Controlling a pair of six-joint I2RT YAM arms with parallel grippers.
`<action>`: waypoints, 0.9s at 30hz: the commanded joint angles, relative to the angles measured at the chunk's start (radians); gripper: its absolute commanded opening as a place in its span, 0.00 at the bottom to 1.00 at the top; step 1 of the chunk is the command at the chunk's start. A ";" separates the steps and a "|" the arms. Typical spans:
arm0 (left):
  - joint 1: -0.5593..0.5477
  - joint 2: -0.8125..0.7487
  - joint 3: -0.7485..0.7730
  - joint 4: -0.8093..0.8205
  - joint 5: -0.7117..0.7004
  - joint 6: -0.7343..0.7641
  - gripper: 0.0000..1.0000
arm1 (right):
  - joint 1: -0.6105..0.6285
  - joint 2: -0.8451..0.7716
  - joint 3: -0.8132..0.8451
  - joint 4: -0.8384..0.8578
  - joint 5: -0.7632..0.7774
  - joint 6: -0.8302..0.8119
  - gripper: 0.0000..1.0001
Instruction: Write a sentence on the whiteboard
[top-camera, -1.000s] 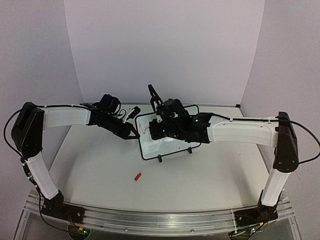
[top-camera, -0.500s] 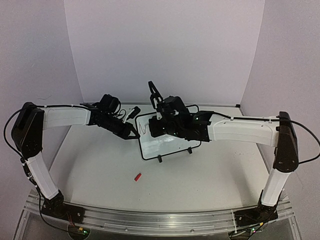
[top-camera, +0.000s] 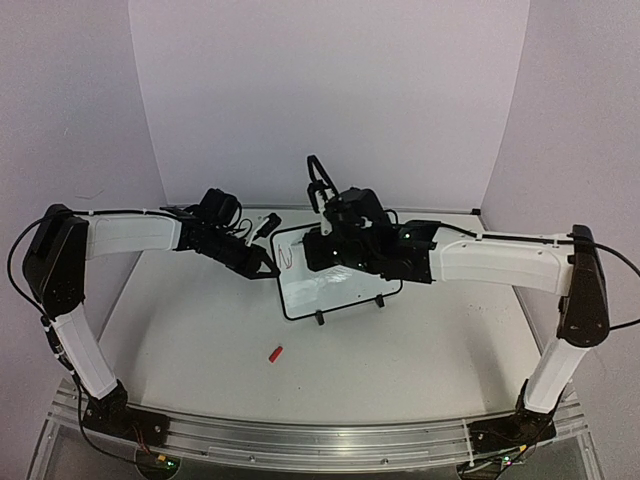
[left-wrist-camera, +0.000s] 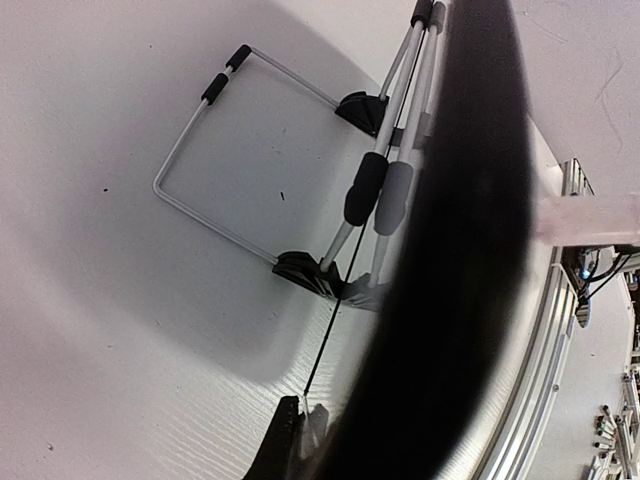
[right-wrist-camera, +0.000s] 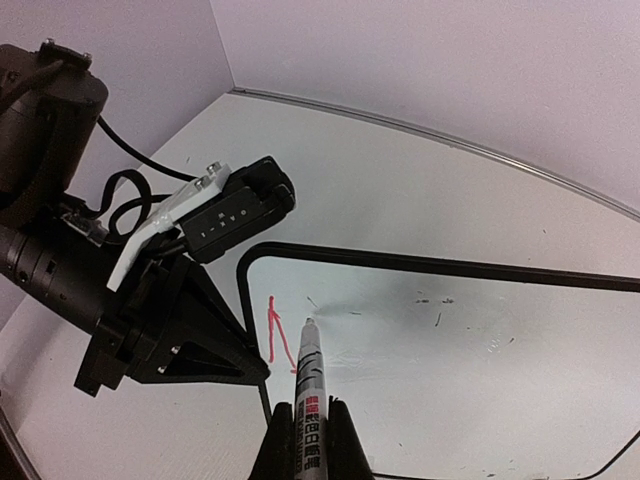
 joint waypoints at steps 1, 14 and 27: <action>-0.003 -0.017 0.037 -0.028 -0.020 0.014 0.00 | -0.006 -0.113 -0.058 0.038 -0.019 0.026 0.00; -0.003 -0.011 0.039 -0.030 -0.021 0.013 0.00 | -0.007 -0.044 -0.060 0.037 -0.033 0.037 0.00; -0.006 -0.011 0.040 -0.032 -0.022 0.014 0.00 | -0.021 0.004 -0.038 0.035 0.014 0.038 0.00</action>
